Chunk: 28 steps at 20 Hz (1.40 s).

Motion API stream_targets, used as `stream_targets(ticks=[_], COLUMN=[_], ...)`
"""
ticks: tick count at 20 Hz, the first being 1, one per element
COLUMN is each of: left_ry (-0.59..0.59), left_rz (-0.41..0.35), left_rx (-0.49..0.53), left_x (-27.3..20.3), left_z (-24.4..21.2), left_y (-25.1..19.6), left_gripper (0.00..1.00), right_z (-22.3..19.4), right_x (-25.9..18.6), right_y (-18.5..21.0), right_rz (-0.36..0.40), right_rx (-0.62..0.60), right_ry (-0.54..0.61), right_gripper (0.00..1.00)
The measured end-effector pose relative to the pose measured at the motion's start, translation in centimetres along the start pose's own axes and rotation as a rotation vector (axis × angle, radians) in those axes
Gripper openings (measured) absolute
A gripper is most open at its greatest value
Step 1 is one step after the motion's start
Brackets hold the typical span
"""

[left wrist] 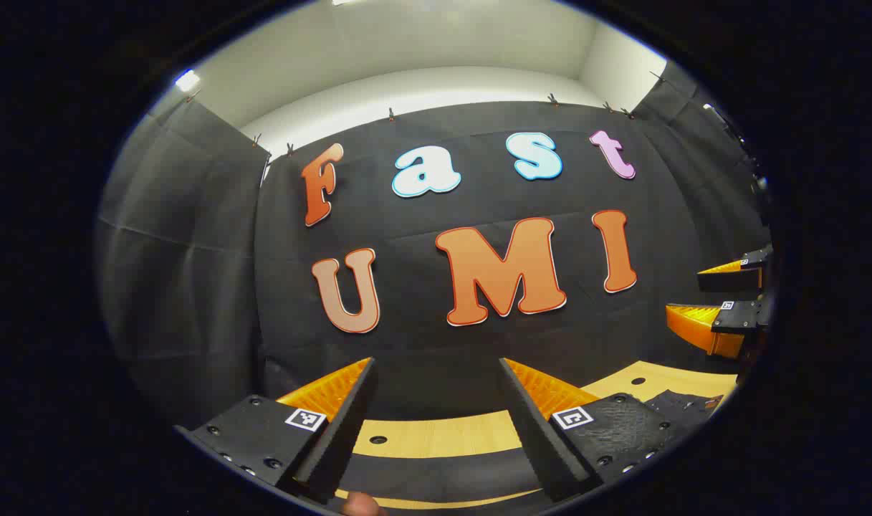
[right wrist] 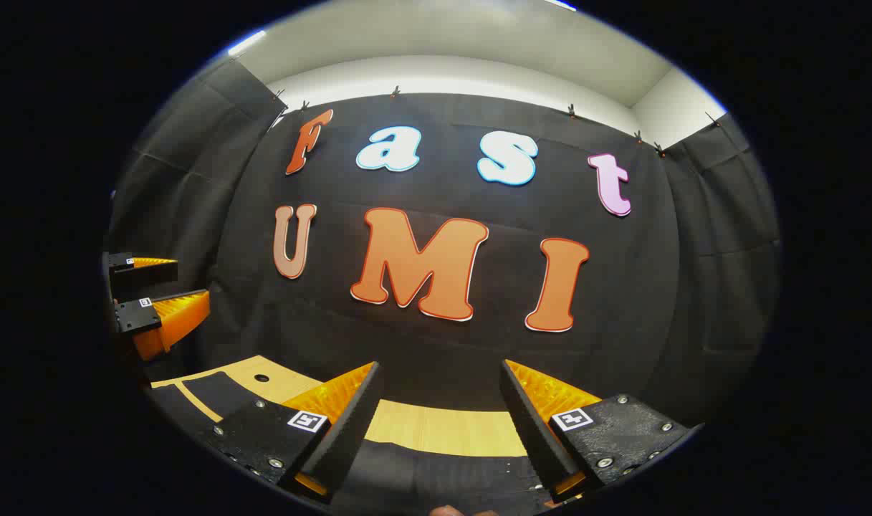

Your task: Grasp the waist and the cuffs of the jeans and fold them to make the two legs overlap; first hold the waist and fold one-third of the jeans toward the cuffs, then hold the cuffs and fold the remaining one-third in the same direction to finish folding.

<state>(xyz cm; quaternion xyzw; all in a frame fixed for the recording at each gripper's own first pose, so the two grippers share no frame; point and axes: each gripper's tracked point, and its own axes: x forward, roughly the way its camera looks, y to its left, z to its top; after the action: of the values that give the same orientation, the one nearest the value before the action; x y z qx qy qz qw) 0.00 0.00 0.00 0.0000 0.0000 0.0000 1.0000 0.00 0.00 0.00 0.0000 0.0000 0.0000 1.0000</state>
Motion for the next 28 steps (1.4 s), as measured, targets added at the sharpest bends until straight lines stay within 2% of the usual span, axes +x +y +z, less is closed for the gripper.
stream_targets(ticks=[2, 10, 11, 12, 13, 19, 23, 26, 27, 28], left_ry=[0.013, 0.122, 0.13, 0.139, 0.148, 0.159, 0.211, 0.264, 0.284, 0.306], left_rz=[0.01, 0.033, 0.031, 0.025, 0.022, 0.027, 0.069, 0.117, 0.135, 0.15], left_rx=[-0.004, -0.033, -0.04, -0.048, -0.053, -0.058, -0.059, -0.066, -0.068, -0.07], left_x=[0.1, 0.3, 0.5, 0.4, 0.3, 0.7, 1.2, 1.6, 1.5, 1.7], left_z=[-0.5, -3.7, -4.1, -4.3, -4.6, -5.2, -7.0, -8.9, -9.4, -10.1], left_y=[0.2, 0.8, 0.7, 0.7, 0.6, 1.0, 2.7, 4.7, 5.6, 6.3], left_gripper=[0.98, 1.0, 0.96, 1.0, 0.99, 0.99, 0.99, 0.99, 0.99, 0.99], right_z=[-0.2, -1.5, -1.7, -1.9, -2.0, -2.7, -4.2, -5.8, -6.4, -6.8], right_x=[-0.1, -0.7, -0.7, -0.6, -0.5, -0.3, 0.1, 0.2, 0.1, 0.1], right_y=[-0.1, -0.9, -1.1, -1.3, -1.2, -1.2, -1.7, -3.6, -4.1, -4.6], right_rz=[-0.006, -0.036, -0.04, -0.045, -0.046, -0.047, -0.071, -0.104, -0.117, -0.128], right_rx=[0.01, -0.004, 0.001, 0.007, 0.015, 0.022, 0.033, 0.032, 0.031, 0.032], right_ry=[0.006, 0.039, 0.045, 0.051, 0.057, 0.072, 0.115, 0.156, 0.171, 0.184], right_gripper=[1.0, 0.98, 0.98, 0.98, 0.98, 0.98, 0.98, 0.98, 0.94, 0.98])
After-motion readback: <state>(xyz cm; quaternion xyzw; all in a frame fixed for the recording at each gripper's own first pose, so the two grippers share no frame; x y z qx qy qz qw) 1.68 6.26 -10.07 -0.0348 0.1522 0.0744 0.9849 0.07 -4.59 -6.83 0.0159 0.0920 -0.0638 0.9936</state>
